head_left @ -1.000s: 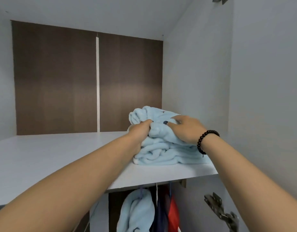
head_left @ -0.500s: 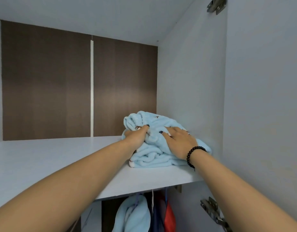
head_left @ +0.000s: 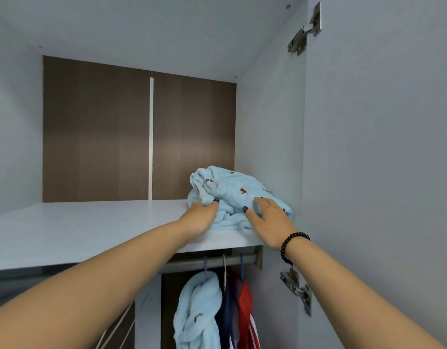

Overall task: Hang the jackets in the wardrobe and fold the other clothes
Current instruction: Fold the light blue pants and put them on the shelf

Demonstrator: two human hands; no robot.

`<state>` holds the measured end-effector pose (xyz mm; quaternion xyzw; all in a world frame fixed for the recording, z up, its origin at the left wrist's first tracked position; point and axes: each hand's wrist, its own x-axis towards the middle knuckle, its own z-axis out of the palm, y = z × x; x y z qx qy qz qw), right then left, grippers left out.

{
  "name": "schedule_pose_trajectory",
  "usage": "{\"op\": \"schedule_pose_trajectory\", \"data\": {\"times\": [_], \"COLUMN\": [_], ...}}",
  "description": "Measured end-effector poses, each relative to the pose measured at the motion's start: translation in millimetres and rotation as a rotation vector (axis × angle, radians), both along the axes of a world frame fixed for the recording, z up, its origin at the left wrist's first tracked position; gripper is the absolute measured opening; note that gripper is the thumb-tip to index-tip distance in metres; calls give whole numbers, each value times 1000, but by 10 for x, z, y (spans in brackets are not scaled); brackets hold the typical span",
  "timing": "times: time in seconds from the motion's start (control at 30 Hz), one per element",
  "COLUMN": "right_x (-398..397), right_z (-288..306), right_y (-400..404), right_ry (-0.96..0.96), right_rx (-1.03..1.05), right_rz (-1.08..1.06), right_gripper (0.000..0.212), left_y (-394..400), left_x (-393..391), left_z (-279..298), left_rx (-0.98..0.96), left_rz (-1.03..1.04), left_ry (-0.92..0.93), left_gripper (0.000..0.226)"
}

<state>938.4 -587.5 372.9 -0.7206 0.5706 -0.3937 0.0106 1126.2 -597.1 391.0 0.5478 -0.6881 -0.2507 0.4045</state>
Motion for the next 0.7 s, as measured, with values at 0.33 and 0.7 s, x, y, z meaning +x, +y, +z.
{"op": "schedule_pose_trajectory", "data": {"times": [0.33, 0.7], "right_x": [-155, -326], "right_z": [-490, -799], "right_y": [989, 2125], "right_ry": [66, 140], "right_rx": [140, 263], "right_rz": [66, 115], "right_gripper": [64, 70], "left_y": [1271, 2474], "left_x": [-74, -265], "left_z": [-452, -762], "left_rx": [-58, -174], "left_rz": [128, 63], "left_ry": [-503, -933], "left_gripper": [62, 75]}}
